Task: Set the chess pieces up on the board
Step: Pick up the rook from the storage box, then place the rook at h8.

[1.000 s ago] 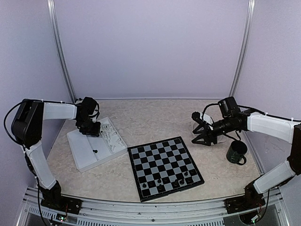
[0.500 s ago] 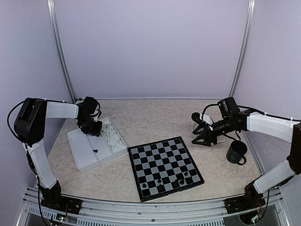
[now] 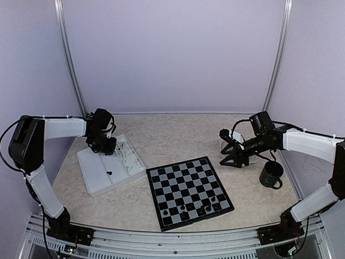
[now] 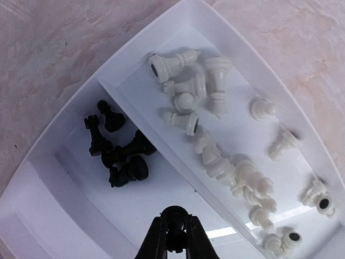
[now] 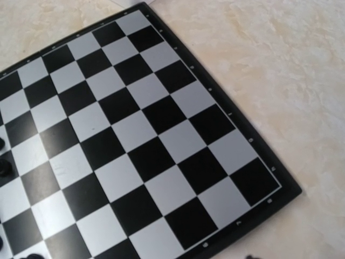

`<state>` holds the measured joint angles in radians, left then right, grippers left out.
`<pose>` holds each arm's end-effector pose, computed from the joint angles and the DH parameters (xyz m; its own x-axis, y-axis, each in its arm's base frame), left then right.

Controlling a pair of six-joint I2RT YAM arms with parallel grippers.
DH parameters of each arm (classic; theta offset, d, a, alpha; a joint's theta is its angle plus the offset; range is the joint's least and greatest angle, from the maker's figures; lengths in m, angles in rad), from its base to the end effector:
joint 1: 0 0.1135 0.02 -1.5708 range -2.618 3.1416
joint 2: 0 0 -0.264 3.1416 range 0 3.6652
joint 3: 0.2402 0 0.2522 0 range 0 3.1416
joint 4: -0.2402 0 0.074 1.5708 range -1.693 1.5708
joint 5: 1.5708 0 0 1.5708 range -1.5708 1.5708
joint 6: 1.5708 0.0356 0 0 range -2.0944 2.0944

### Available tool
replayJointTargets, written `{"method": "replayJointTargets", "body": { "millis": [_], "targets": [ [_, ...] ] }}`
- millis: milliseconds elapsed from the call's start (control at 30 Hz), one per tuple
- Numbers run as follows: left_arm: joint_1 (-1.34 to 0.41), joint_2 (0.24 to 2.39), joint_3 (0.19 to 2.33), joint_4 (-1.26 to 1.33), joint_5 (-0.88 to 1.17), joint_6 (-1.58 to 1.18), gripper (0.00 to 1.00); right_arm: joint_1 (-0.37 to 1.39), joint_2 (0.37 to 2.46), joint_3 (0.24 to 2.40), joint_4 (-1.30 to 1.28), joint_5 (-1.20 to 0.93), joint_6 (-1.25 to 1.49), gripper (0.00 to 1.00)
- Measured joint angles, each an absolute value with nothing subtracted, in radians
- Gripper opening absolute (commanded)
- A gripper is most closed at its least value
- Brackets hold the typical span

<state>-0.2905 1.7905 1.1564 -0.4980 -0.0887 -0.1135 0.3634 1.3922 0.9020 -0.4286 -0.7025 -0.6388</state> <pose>0.3429 -0.0992 0.1753 -0.8900 0.1483 -0.4311 0.1494 0.9883 0.0316 0.2525 0.1206 0.2305 -0.2162 -0.5691 -0.7933 -0.9550 0.2924 0.0505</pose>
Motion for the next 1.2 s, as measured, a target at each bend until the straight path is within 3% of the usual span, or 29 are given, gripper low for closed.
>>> {"method": "replayJointTargets", "body": {
  "millis": [300, 733, 1200],
  "targets": [
    [-0.513, 1.459, 1.115, -0.609, -0.123, -0.199, 0.1, 0.363, 1.397, 0.902, -0.429, -0.709, -0.638, 0.56],
    [-1.302, 1.438, 1.118, -0.612, -0.102, -0.268, 0.12, 0.363, 1.405, 0.902, -0.43, -0.712, -0.638, 0.57],
    [-1.419, 1.658, 1.105, -0.54, -0.034, -0.307, 0.12, 0.364, 1.405, 0.902, -0.43, -0.709, -0.635, 0.56]
  ]
}}
